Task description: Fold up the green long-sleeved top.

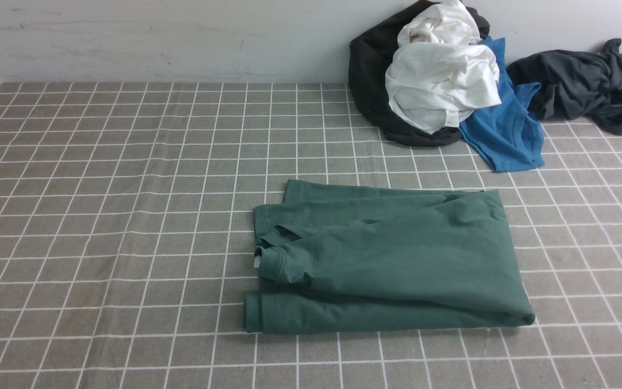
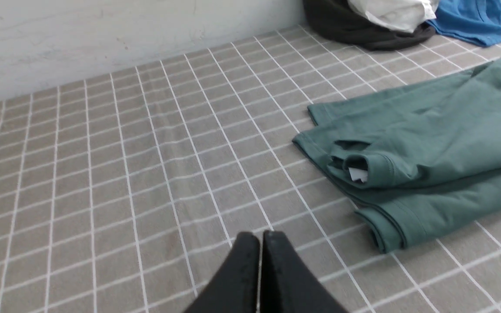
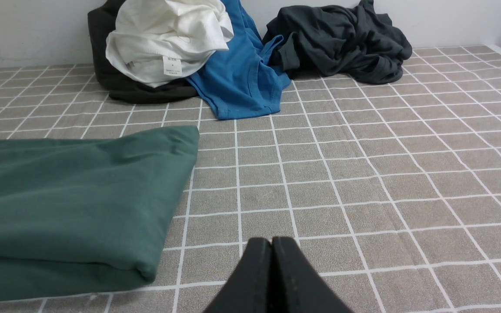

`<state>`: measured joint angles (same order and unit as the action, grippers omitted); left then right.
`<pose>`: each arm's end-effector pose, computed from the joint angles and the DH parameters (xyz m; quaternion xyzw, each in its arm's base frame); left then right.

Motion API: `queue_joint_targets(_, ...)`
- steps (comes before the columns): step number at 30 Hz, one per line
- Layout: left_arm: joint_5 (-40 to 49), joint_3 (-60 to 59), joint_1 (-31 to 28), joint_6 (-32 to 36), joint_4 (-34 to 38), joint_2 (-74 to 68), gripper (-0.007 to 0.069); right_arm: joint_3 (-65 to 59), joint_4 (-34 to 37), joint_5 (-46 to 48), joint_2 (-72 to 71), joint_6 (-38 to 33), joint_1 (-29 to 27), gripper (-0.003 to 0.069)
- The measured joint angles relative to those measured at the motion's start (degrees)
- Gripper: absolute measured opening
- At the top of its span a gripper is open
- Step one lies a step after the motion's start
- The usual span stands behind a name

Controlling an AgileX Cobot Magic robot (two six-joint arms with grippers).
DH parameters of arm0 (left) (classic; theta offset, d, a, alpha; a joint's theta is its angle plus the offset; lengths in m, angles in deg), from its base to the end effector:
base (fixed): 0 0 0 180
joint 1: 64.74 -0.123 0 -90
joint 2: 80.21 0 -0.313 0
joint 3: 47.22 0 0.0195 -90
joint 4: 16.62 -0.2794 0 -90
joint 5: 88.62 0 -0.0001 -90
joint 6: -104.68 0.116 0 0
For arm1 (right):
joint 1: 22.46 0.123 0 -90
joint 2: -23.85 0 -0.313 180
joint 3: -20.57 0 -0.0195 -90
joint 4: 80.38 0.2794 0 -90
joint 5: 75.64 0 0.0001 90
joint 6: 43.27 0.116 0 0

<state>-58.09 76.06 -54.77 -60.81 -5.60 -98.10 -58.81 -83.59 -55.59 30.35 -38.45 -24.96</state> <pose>0.0749 -0.0246 0.2828 0.1324 0.7801 -0.0650 0.6080 0.0776 -0.0056 0.1661 0.0357 0.7973 -0.0113 0.6024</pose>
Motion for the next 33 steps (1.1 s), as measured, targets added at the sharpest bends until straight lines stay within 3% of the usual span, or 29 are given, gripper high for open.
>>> queue_joint_targets(6,-16.7,-10.7,-5.5,0.0,-4.2,6.3,-0.0007,0.0,0.0,0.0,0.0,0.0,0.0,-0.0014)
queue_joint_targets(11,-23.0,-20.4,-10.0,-0.5,-5.5,10.7,-0.0007,0.0,0.0,0.0,0.0,0.0,0.0,-0.0014)
queue_joint_targets(16,-20.6,-22.7,-11.0,-1.6,-5.6,11.4,-0.0007,0.0,0.0,0.0,0.0,0.0,0.0,-0.0014)
queue_joint_targets(22,-9.7,-22.8,-11.0,-2.0,-5.6,11.4,-0.0007,0.0,0.0,0.1,0.0,0.0,0.0,-0.0014)
queue_joint_targets(33,-9.7,-22.8,-11.0,-2.0,-5.6,11.4,-0.0007,0.0,0.0,0.1,0.0,0.0,0.0,-0.0014)
